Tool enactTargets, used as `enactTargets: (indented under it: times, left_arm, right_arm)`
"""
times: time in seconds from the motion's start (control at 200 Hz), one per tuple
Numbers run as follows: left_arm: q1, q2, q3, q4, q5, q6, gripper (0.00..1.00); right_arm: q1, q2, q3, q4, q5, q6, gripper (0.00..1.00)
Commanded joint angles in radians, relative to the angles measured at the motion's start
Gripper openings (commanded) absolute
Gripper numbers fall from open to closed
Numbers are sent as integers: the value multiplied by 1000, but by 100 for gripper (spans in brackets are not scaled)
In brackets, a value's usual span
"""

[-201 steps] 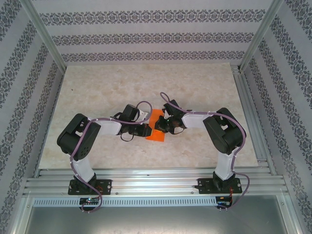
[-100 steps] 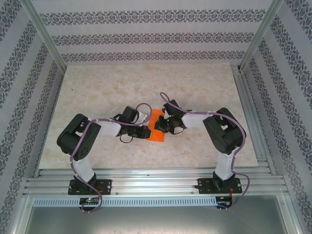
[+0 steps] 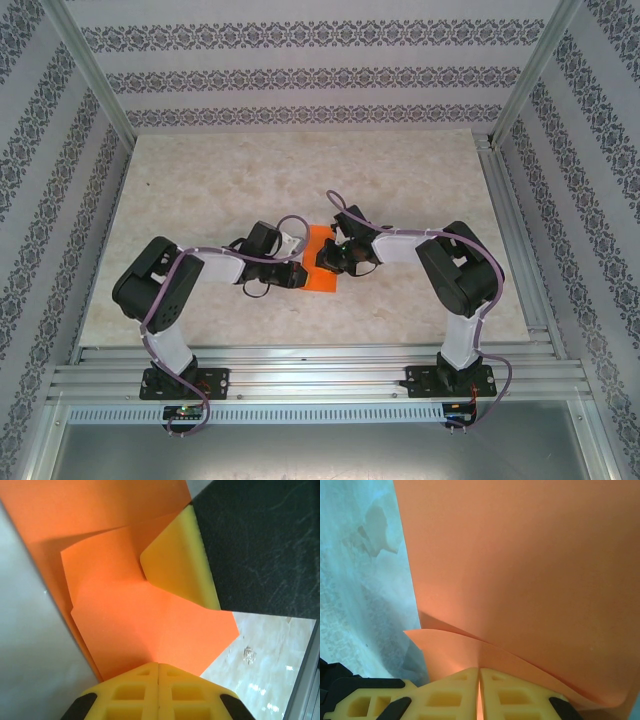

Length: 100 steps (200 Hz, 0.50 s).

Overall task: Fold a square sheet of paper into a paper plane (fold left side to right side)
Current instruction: Fold the triangle a second time at the center of the table.

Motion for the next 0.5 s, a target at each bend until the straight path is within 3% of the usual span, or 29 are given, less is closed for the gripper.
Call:
enactTargets:
  times: [0.0,0.495]
  left_arm:
    - [2,-10,-56,-138,-4,34,7]
    - [1,-104,-124,-180,-27,15,7]
  right_arm:
    - [6,46,-9,-74,45,-20,11]
    - [6,61,-6,-93,60,-29,11]
